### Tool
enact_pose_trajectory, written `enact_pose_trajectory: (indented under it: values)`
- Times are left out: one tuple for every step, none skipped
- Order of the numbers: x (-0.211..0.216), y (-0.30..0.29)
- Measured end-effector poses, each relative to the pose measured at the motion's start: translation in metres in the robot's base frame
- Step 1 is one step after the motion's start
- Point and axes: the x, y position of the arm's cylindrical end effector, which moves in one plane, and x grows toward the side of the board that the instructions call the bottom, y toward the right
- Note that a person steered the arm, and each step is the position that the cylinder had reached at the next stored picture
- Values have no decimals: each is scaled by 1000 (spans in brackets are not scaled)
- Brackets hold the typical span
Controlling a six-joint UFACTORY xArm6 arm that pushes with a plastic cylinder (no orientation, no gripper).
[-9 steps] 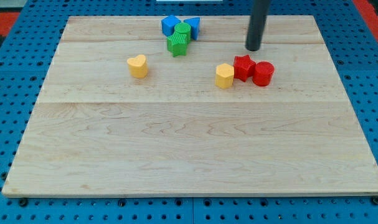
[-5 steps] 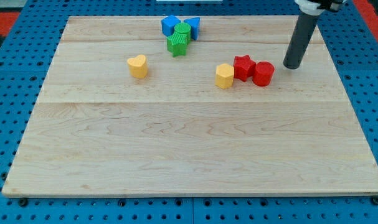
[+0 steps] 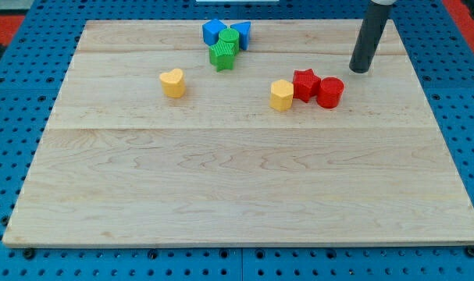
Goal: Push the yellow heart to the center
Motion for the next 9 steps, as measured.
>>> enact_pose_trajectory:
  values:
    - [0,-3]
    - [0,-5]
    - [0,-6]
    - [0,-7]
    - [-14,-95]
    - [-8,-154]
    - [-6,-194]
    - [-4,-234]
    - [2,-260]
